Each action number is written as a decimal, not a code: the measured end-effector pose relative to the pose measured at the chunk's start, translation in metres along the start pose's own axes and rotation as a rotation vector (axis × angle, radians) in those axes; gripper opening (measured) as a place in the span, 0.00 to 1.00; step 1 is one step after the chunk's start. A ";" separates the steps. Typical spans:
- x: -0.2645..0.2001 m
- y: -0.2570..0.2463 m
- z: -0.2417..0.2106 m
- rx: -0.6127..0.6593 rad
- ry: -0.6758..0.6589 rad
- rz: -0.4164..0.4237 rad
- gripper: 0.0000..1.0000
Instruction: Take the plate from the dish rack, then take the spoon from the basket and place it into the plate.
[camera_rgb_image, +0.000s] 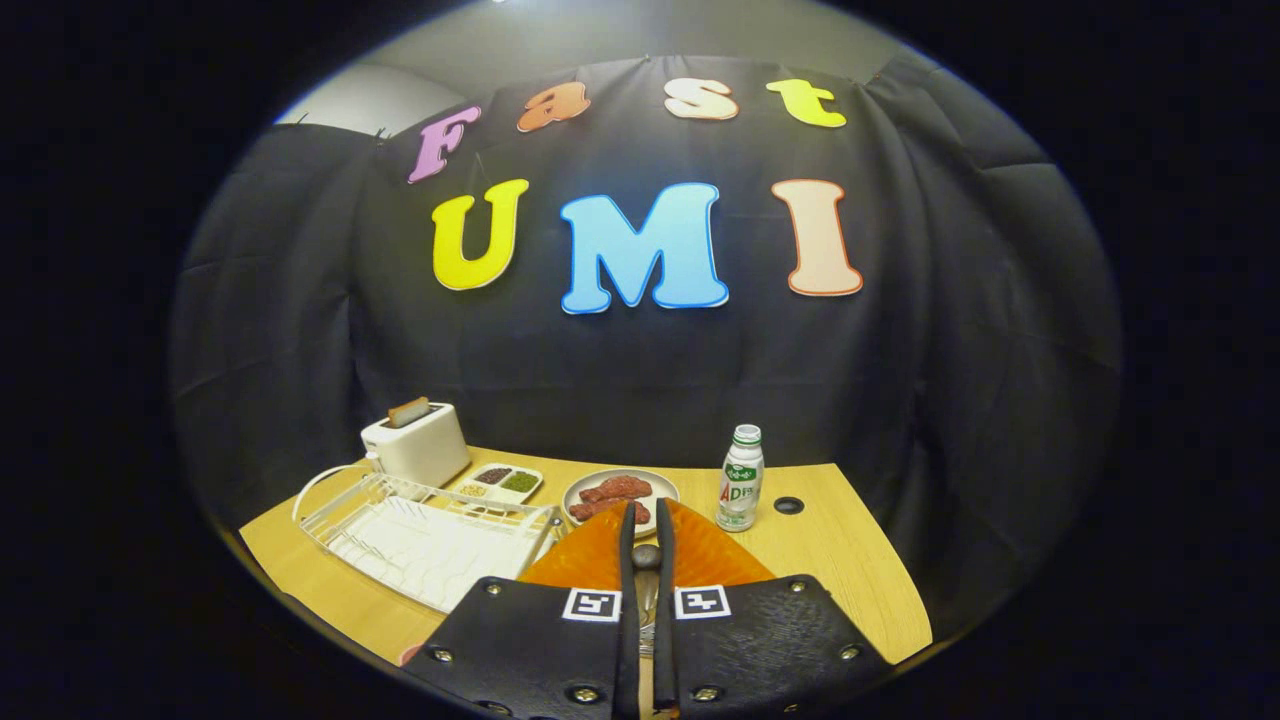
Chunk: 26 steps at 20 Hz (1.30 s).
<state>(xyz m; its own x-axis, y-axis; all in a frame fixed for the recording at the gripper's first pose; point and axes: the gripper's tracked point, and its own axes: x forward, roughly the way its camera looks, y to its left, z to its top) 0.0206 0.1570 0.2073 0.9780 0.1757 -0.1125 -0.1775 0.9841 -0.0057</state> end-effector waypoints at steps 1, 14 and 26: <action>-0.009 0.008 0.006 -0.008 -0.005 0.010 0.05; -0.072 0.109 -0.071 -0.004 0.128 0.157 0.05; -0.056 0.168 -0.107 -0.003 0.188 0.284 0.05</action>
<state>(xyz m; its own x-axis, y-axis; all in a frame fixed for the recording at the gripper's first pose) -0.0753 0.3094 0.1062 0.8525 0.4343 -0.2909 -0.4400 0.8966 0.0495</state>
